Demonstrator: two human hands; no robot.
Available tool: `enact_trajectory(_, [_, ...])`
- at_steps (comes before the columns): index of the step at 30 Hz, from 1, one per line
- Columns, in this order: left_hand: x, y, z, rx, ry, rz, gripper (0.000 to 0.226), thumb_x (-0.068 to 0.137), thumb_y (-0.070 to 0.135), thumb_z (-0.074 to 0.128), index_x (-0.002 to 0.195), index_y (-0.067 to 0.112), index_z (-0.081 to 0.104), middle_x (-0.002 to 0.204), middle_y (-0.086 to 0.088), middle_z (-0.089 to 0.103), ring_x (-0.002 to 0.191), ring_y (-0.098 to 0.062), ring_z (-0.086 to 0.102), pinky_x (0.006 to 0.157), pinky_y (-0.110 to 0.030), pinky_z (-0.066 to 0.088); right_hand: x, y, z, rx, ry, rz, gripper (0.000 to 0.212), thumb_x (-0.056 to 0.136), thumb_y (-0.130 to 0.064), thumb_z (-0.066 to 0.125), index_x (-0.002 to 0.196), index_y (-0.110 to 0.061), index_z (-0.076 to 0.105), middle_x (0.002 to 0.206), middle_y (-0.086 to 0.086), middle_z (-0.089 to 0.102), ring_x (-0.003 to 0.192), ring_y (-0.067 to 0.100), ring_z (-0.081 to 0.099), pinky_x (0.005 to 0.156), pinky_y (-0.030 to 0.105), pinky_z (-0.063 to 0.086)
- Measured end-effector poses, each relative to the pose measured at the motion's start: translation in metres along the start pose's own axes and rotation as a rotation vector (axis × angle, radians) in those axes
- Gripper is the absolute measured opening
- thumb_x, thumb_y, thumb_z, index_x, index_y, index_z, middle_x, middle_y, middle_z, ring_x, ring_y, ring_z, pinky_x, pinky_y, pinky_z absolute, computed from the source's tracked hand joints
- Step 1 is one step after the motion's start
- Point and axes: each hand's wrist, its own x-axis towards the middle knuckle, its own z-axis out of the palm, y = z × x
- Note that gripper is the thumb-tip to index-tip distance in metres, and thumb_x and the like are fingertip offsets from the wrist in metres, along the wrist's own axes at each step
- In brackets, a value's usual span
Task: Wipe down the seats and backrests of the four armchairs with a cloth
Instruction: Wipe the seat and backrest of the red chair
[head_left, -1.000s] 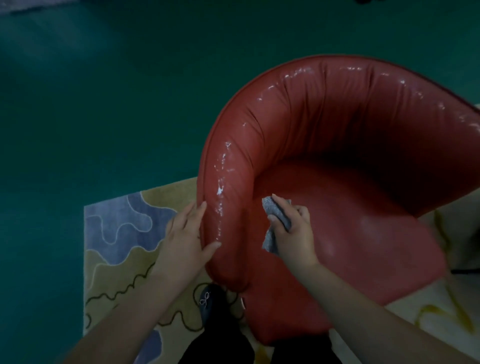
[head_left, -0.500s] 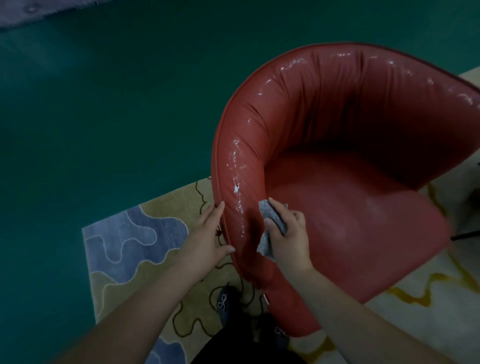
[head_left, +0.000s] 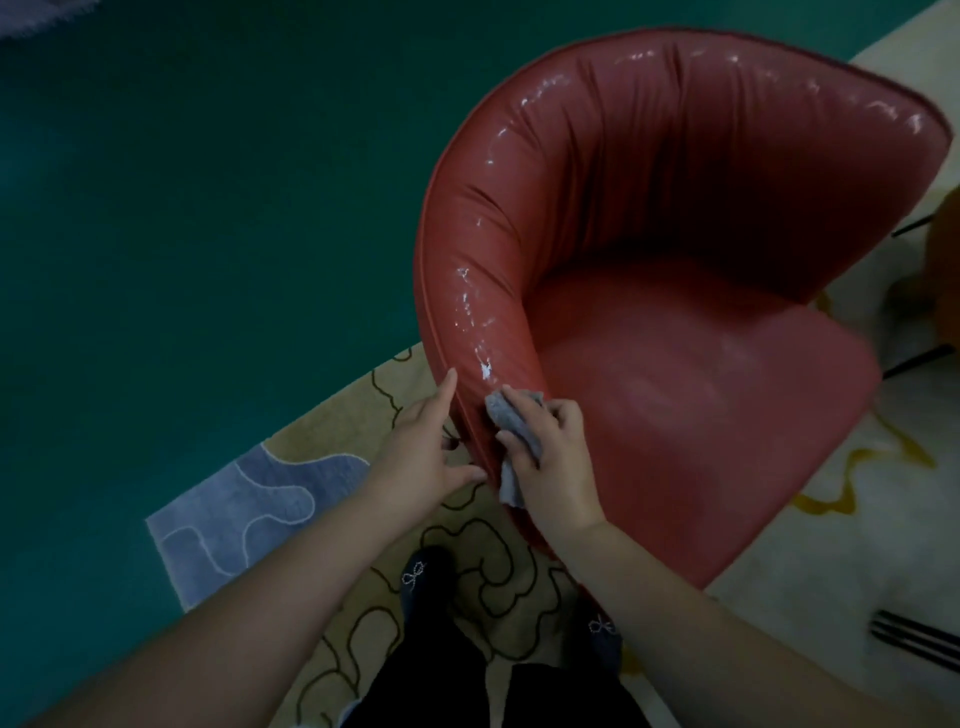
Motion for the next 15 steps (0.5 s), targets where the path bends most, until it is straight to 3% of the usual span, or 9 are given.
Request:
enact_trajectory(5, [0.015, -0.014, -0.022, -0.006, -0.081, 0.072, 0.119, 0.071, 0.030, 0.083, 0.151, 0.039, -0.004, 0.151, 0.002, 0.030, 0.102, -0.004, 0.056, 0.093, -0.032, 0.052, 0.019, 0.001, 0.005, 0.003, 0.293, 0.241, 0.042, 0.093, -0.015, 0.058, 0.133, -0.028, 0.052, 0.110, -0.003, 0.037, 0.093, -0.002, 0.046, 0.087, -0.003, 0.030])
enact_trajectory(10, [0.029, -0.019, -0.031, -0.051, -0.118, 0.087, 0.123, 0.069, 0.030, 0.085, 0.149, 0.043, -0.007, 0.147, -0.004, 0.040, 0.102, -0.006, 0.059, 0.089, -0.033, 0.055, -0.002, -0.009, 0.017, -0.089, 0.173, 0.047, 0.048, 0.093, -0.015, 0.057, 0.137, -0.031, 0.047, 0.110, -0.008, 0.033, 0.099, -0.005, 0.042, 0.090, 0.001, 0.032])
enact_trajectory(15, [0.036, -0.022, -0.030, -0.089, -0.132, 0.115, 0.125, 0.070, 0.032, 0.084, 0.147, 0.046, -0.013, 0.153, 0.001, 0.032, 0.101, -0.004, 0.057, 0.090, -0.029, 0.053, 0.041, -0.009, 0.009, -0.063, 0.318, 0.326, 0.043, 0.096, -0.021, 0.053, 0.139, -0.025, 0.046, 0.114, 0.000, 0.036, 0.101, 0.005, 0.045, 0.099, 0.017, 0.036])
